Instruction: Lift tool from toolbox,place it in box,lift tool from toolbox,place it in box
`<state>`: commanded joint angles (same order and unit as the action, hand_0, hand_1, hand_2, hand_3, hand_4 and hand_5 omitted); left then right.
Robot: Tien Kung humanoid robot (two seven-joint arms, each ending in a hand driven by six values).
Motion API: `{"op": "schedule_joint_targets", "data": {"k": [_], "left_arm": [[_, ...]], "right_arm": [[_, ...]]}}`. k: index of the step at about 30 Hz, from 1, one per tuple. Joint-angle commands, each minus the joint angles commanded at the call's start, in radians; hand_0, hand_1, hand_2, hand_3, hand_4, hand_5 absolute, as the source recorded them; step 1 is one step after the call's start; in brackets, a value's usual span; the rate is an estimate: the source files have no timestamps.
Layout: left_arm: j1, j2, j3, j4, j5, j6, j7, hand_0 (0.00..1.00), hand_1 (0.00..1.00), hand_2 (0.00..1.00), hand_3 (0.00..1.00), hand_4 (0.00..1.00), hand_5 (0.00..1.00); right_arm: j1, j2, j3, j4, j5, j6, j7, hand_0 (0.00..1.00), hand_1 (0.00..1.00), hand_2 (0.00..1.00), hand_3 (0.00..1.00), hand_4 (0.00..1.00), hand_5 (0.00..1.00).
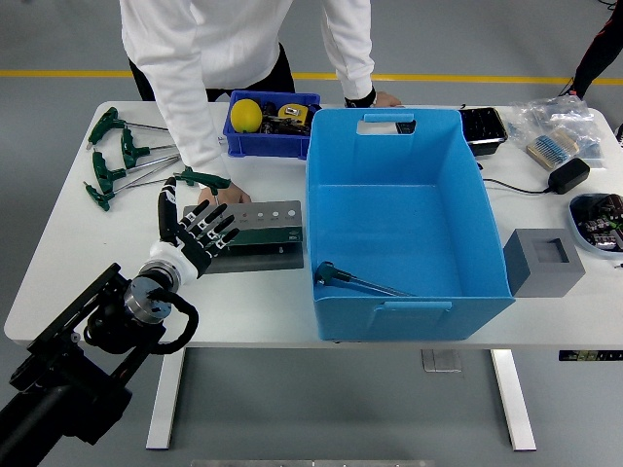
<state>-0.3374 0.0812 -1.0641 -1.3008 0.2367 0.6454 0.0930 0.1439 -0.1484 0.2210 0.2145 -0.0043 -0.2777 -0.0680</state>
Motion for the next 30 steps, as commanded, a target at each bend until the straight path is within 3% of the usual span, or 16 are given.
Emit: {"op": "schedule_joint_targets", "data": {"k": [8, 28, 30], "left_arm": [[-0.039, -0.004, 0.007, 0.036, -0.019, -0.008, 0.007, 0.383, 0.477, 0.615, 0.892, 0.873, 0.998], [-0.114, -0.009, 0.059, 0.096, -0.134, -0.031, -0.062, 0.406, 0.482, 0.633, 0.867, 0.892, 0.998], [-0.121, -0.009, 0.063, 0.098, -0.141, -0.035, -0.064, 0.449, 0.488, 0.634, 0.825, 0.897, 0.998]], "right_arm": [[0.007, -0.002, -0.004, 0.001, 0.006, 0.001, 0.001, 0.685, 0.695, 0.744, 0.588, 0.841, 0.756], [0.007, -0.004, -0.002, 0.002, 0.006, 0.002, 0.004, 0.686, 0.696, 0.745, 0.589, 0.842, 0.756], [0.007, -0.005, 0.000, 0.002, 0.002, 0.003, 0.003, 0.686, 0.696, 0.746, 0.589, 0.842, 0.756]]}}
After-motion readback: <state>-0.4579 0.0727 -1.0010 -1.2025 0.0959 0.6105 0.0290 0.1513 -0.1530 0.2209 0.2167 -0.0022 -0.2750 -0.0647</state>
